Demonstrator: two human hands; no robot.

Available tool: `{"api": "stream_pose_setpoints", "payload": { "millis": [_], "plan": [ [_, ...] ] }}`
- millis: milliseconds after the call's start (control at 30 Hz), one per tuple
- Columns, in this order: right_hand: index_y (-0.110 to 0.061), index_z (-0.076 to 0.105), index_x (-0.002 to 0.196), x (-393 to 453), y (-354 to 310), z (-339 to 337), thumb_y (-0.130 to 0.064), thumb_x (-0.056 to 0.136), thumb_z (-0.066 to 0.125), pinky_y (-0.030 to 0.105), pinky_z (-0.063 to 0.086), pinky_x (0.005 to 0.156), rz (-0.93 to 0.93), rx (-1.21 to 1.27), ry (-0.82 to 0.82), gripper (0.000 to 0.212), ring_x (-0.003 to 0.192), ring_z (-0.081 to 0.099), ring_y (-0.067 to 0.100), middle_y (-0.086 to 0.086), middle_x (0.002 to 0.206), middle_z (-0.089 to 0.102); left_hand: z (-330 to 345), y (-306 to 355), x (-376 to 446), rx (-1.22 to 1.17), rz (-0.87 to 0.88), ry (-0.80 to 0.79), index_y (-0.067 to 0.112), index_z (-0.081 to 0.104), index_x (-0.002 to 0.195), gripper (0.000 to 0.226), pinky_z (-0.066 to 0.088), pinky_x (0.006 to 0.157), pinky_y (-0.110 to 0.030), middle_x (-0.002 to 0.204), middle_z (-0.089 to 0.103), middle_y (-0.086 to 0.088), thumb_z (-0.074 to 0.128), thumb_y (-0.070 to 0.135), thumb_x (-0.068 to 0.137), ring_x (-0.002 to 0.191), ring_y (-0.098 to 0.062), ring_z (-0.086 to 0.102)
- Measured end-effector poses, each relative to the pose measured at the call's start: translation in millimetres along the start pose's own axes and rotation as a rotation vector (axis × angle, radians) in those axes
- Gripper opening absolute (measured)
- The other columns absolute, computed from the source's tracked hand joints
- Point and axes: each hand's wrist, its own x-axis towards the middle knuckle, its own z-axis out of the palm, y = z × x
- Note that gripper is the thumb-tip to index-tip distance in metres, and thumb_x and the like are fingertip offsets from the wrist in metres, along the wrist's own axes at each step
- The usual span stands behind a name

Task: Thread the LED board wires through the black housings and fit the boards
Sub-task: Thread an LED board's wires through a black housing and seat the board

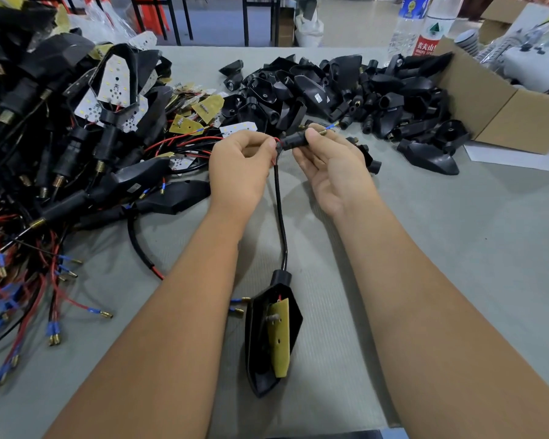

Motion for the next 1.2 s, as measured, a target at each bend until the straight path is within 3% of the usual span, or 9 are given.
{"api": "stream_pose_setpoints", "payload": {
  "millis": [267,467,600,733,900,1033,1200],
  "plan": [
    [-0.005,0.059,0.085,1,2,0,0.003,0.093,0.057,0.021,0.057,0.068,-0.026,0.003,0.012,0.012,0.073,0.062,0.017,0.009,0.084,0.062,0,3,-5,0.022,0.0,0.001,0.02,0.067,0.079,0.015,0.056,0.072,-0.039,0.065,0.067,0.001,0.066,0.01,0.089,0.061,-0.013,0.061],
    [-0.006,0.06,0.083,1,2,0,0.003,0.093,0.058,0.021,0.057,0.07,-0.063,-0.041,0.012,0.013,0.072,0.063,0.016,0.007,0.082,0.062,1,7,-6,-0.016,-0.043,-0.03,0.017,0.072,0.088,0.012,0.056,0.064,-0.025,0.071,0.068,0.005,0.063,0.011,0.092,0.064,-0.003,0.062],
    [-0.005,0.06,0.084,2,1,1,0.004,0.093,0.058,0.024,0.058,0.073,-0.08,0.004,0.04,0.013,0.072,0.064,0.016,0.008,0.08,0.062,1,9,-5,-0.062,-0.123,-0.04,0.016,0.069,0.084,0.01,0.059,0.07,-0.031,0.074,0.072,-0.001,0.064,0.013,0.092,0.067,-0.013,0.068],
    [-0.007,0.06,0.085,1,1,0,0.002,0.093,0.058,0.023,0.058,0.072,-0.088,-0.014,0.045,0.012,0.07,0.063,0.015,0.006,0.078,0.063,2,10,-10,-0.068,-0.11,-0.084,0.015,0.067,0.081,0.016,0.06,0.069,-0.027,0.069,0.07,-0.001,0.062,0.006,0.092,0.064,-0.011,0.068],
    [-0.008,0.061,0.084,1,0,0,0.0,0.093,0.06,0.024,0.058,0.072,-0.073,-0.053,0.06,0.012,0.068,0.061,0.015,0.003,0.073,0.063,1,12,-11,-0.059,-0.073,-0.084,0.014,0.067,0.081,0.02,0.054,0.058,-0.024,0.065,0.063,-0.003,0.058,0.002,0.094,0.052,-0.008,0.058],
    [-0.007,0.059,0.082,1,-1,0,-0.001,0.093,0.06,0.024,0.058,0.071,-0.065,-0.038,0.089,0.013,0.073,0.059,0.018,0.008,0.079,0.06,3,11,-12,0.016,-0.041,-0.12,0.016,0.064,0.078,0.02,0.05,0.053,-0.028,0.063,0.058,-0.003,0.057,0.005,0.094,0.049,-0.012,0.055],
    [-0.008,0.054,0.081,1,0,1,-0.005,0.091,0.065,0.022,0.056,0.065,-0.068,-0.07,0.113,0.015,0.07,0.056,0.017,0.009,0.078,0.059,6,10,-12,0.048,-0.055,-0.107,0.016,0.06,0.081,0.015,0.055,0.065,-0.036,0.067,0.065,-0.003,0.056,0.013,0.095,0.055,-0.016,0.063]
  ]
}}
